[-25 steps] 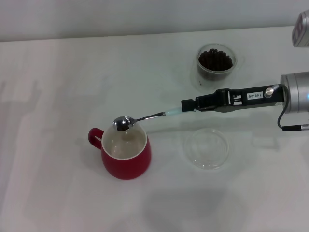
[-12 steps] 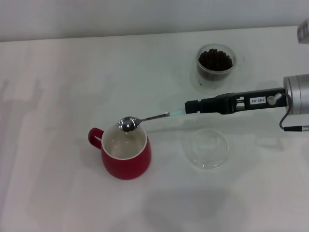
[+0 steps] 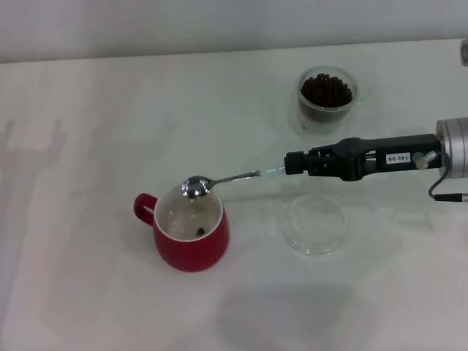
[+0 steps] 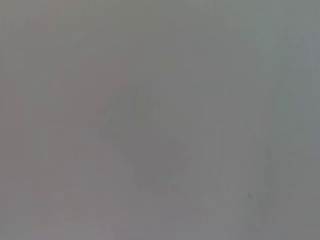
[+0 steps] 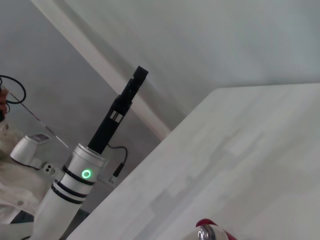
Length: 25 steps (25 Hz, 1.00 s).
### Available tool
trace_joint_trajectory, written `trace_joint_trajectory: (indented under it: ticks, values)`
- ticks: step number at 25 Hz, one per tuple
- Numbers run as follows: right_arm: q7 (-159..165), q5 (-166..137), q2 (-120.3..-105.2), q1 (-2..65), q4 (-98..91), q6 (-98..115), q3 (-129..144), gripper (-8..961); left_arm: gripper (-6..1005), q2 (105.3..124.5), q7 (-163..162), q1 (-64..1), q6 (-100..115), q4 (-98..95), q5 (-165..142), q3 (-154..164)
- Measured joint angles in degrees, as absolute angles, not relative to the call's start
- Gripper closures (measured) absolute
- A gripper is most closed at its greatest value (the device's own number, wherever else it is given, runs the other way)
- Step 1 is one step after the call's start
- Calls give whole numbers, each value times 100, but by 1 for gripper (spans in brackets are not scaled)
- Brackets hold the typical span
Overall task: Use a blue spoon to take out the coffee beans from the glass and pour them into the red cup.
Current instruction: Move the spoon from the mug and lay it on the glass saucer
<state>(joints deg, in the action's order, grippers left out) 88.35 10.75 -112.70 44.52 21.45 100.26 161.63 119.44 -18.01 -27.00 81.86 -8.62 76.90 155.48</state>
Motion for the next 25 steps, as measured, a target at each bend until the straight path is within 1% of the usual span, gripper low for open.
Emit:
trace_joint_trajectory:
  ticks: [2,5,6,7,8,13,16,19,21,25]
  values:
    - [8814,1174,-11254,4417,2145,10042,16157,780,107,11944,-1801,-2702,8188,-862,7690,15548]
    - [8838,1419,-11166,4335,2145,10147,16162,780,107,11944,-1801,-2702,8190,-862,7690,15548]
    - [8927,1515,-11059,4291,2146,10259,16168,780,107,11944,-1802,-2701,8191,-862,7690,15548]
    - [8993,1523,-11014,4282,2148,10288,16168,780,107,11944,-1801,-2699,8192,-862,7690,15548]
    - [8993,1523,-11014,4282,2148,10288,16168,780,107,11944,-1801,-2699,8192,-862,7690,15548]
    - [9490,1516,-10686,4173,2157,10362,16172,779,108,11944,-1801,-2673,8193,-861,7690,15548]
    - [9854,1387,-10464,4105,2212,10381,16177,779,108,11945,-1802,-2661,8193,-861,7690,15548]
    - [10104,1092,-10294,4060,2341,10497,16180,779,108,11945,-1802,-2652,8192,-861,7690,15548]
    - [10139,949,-10222,4032,2453,10687,16181,779,108,11945,-1801,-2648,8189,-861,7690,15547]
    - [10223,838,-10145,3951,2633,11020,16181,778,108,11950,-1801,-2641,8171,-861,7690,15548]
